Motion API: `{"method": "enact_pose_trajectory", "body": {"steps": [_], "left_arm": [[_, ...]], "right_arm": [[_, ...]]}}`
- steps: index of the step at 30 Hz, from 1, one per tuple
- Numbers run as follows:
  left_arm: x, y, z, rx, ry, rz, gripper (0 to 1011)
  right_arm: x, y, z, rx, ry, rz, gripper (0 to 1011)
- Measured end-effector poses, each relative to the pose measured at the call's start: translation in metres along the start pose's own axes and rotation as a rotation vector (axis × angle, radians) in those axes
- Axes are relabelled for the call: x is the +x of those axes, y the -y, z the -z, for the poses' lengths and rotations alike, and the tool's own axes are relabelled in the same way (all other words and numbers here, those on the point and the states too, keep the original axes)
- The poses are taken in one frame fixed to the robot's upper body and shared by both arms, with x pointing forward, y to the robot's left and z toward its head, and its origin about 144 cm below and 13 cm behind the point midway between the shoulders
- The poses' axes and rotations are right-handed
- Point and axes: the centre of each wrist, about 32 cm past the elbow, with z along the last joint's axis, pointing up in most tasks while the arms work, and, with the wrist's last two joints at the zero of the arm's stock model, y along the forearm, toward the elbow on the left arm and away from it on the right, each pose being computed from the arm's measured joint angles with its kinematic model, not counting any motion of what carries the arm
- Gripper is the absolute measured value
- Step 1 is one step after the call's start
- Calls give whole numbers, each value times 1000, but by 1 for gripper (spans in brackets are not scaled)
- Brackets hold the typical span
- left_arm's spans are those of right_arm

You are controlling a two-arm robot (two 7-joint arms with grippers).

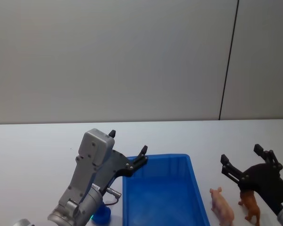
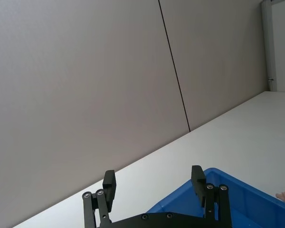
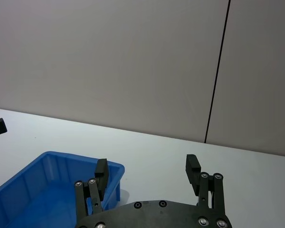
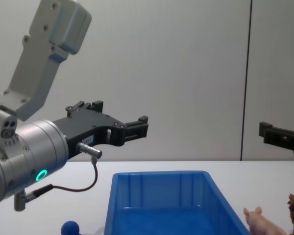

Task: Pick up the two dolls from the table and place them into the box.

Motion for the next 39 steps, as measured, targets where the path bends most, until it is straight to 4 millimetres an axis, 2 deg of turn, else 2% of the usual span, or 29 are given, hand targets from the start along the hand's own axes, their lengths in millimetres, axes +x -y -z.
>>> {"method": "enact_pose_trajectory", "body": {"steps": [27, 39], "left_arm": [[0, 0, 0, 0, 0, 0, 1001], [0, 0, 0, 0, 0, 0, 1001]], "right_arm": [[1, 0, 0, -1, 1, -1, 1001], [19, 4, 3, -63, 7, -10, 1001]]}}
